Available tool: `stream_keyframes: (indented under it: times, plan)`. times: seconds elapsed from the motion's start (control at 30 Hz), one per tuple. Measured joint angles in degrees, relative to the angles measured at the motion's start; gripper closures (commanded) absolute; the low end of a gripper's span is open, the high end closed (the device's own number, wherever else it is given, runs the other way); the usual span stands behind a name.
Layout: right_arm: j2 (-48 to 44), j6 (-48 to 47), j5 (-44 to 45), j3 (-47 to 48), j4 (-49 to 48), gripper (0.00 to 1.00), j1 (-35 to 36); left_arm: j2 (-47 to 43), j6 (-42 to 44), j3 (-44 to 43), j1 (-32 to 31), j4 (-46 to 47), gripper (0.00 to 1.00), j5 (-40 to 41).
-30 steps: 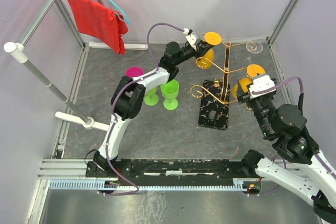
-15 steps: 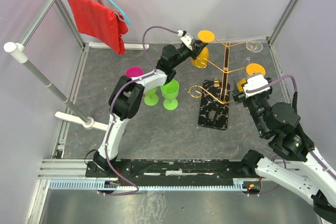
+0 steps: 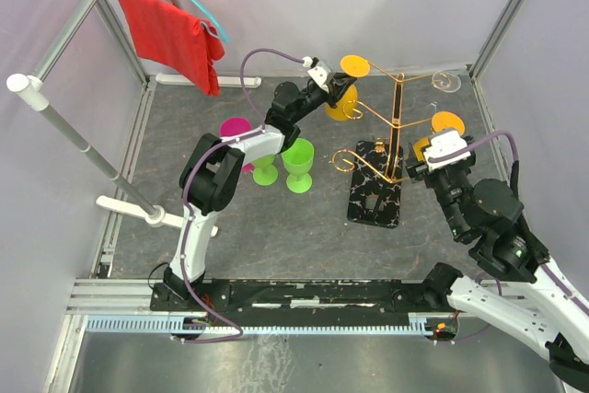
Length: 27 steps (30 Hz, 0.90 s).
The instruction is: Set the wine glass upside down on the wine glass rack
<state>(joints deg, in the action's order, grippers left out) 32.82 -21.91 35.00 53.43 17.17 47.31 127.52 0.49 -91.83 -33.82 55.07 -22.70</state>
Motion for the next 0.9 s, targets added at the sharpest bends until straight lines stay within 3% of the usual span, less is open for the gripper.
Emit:
stream_keyframes:
  times: [0.23,0.37,0.47,0.57,0.7,0.9]
  plan:
    - [0.0,0.0,0.7,-0.7,0.0,0.25,0.0,-0.1,0.3,0.1,-0.5,0.1,0.96,-1.9]
    - [0.3,0.0,1.2,-0.8,0.0,0.24,0.0,-0.1,0.6,-0.2,-1.7,-0.1,0.75,-2.0]
    - [0.8,0.0,1.3,-0.9,0.0,0.22,0.0,-0.1,0.6,-0.5,-2.0,-0.3,0.47,-2.1]
    - [1.3,0.0,1.3,-0.9,0.0,0.19,0.0,-0.1,0.9,-0.5,-2.1,-0.6,0.3,-3.0]
    - [1.9,0.1,1.4,-0.9,-0.4,0.17,0.0,-1.2,1.8,2.6,-2.2,-0.6,0.2,-2.0]
    - [2.7,0.8,1.2,-0.9,-0.9,0.15,0.0,-5.9,3.8,11.0,-1.5,-2.0,0.16,-0.7]
